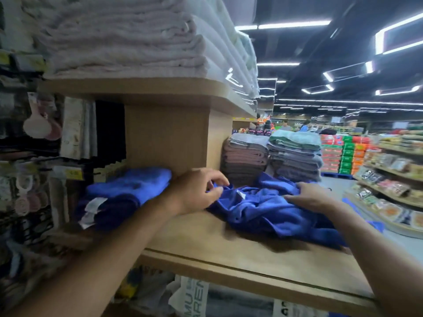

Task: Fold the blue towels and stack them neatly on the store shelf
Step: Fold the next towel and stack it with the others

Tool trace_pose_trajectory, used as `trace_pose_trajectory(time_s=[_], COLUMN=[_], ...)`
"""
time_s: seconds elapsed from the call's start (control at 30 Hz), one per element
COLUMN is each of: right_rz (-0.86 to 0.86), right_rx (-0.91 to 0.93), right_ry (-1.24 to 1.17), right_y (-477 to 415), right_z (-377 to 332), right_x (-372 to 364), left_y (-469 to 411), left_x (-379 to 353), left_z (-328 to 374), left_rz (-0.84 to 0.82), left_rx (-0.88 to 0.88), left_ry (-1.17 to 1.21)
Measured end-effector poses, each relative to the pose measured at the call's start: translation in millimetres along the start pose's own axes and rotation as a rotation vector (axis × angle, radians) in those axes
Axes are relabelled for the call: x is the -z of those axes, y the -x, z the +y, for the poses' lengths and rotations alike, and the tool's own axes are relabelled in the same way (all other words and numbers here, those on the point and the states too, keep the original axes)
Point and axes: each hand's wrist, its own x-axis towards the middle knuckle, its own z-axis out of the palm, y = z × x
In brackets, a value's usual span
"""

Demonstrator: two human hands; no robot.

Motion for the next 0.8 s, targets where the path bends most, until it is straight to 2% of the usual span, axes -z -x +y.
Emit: trace_pose_trajectory(time_s=[0.07, 0.17, 0.23, 0.3, 0.4, 0.47, 0.57, 0.63, 0.7, 0.73, 0.77, 0.8], right_rz=[-0.028, 0.038, 0.099, 0.107, 0.094, 0.18, 0.341, 0.468, 0.623, 0.671, 0.646, 0.514], right_rx=[0.012, 0.035, 0.047, 0.075, 0.104, 0.106, 0.081, 0.088, 0.12, 0.171, 0.267, 0.383], right_ry=[0.017, 0.027, 0.003, -0.079, -0.249, -0.276, -0.304, -0.234, -0.214, -0.292, -0.461, -0.691], right_y=[-4, -11, -19, -28, -33, -34, -27, -19, -9, -2, 3, 8], right_z=[5, 1, -4, -11, -20, -20, -20, -27, -35, -40, -42, -43], right_x=[-16, -23, -28, -36, -47, -49, -38, -23, -10, -3, 4, 10], left_y=[-27, -61, -78, -92, -94, -95, -98, -100, -99, -98, -98, -99], left_x=[-35, -84, -110, -122, -133, -135, -119, -105, -98, -97, -95, -91], left_z=[14, 27, 27, 17, -6, -15, -22, -24, -22, -19, -15, -12], left_rz=[-0.229, -0.528, -0.545, -0.458, -0.402, -0.435, -0.514, -0.397, -0.176, -0.102, -0.089, -0.149], left_rx=[-0.013, 0.004, -0.01, 0.034, 0.132, 0.147, 0.174, 0.21, 0.259, 0.305, 0.366, 0.457], left_ry=[-0.032, -0.207, -0.373, -0.511, -0.52, -0.408, -0.093, 0.039, 0.2, 0.336, 0.509, 0.697])
